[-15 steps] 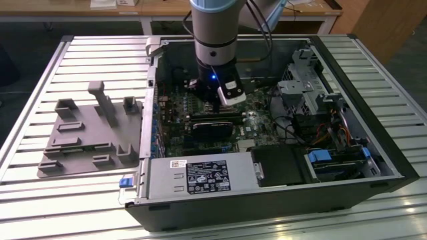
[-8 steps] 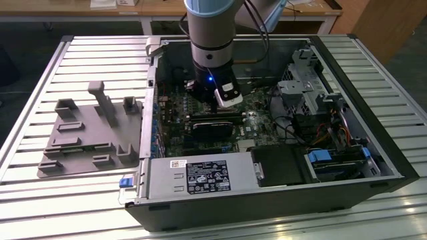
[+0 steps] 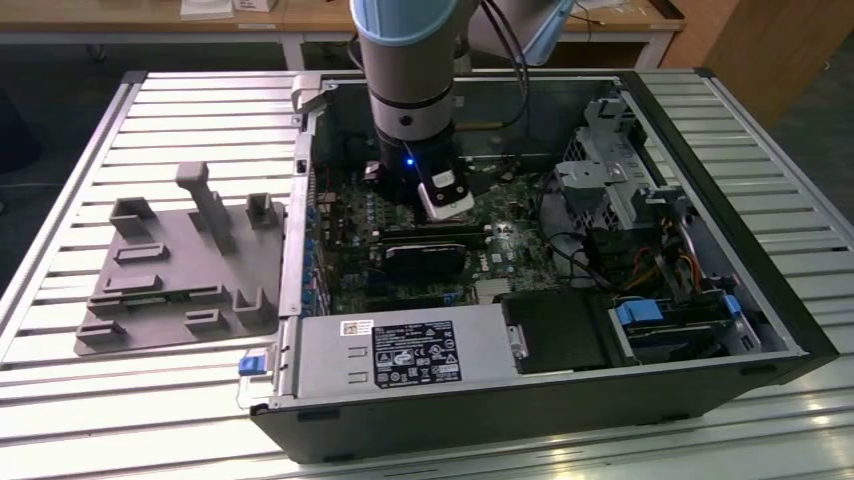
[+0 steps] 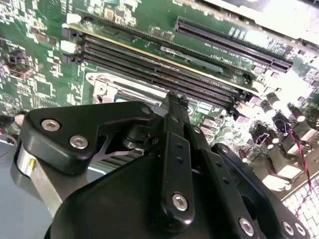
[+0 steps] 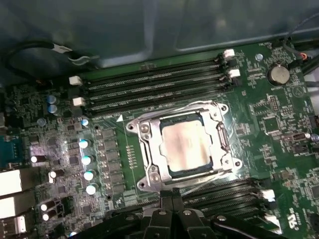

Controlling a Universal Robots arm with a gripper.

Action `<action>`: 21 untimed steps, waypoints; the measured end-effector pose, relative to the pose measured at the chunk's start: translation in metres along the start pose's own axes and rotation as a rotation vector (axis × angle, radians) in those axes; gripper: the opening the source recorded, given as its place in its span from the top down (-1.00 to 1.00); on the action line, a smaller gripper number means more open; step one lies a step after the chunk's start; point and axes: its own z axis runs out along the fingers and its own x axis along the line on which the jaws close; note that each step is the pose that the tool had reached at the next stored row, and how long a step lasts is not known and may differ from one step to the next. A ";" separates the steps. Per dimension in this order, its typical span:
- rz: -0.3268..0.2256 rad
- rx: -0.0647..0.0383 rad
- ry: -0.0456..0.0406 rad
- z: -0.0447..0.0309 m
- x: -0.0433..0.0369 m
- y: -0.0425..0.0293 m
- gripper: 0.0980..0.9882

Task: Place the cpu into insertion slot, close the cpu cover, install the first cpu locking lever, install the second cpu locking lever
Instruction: 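Install the second cpu locking lever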

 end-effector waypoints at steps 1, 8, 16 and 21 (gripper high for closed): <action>0.000 -0.007 -0.0002 0.0003 0.0009 -0.0006 0.99; -0.002 -0.042 -0.0016 0.0012 0.0014 -0.0098 0.99; -0.005 -0.085 0.0020 0.0024 0.0009 -0.0208 0.99; -0.006 -0.122 0.0086 0.0046 0.0031 -0.0256 0.99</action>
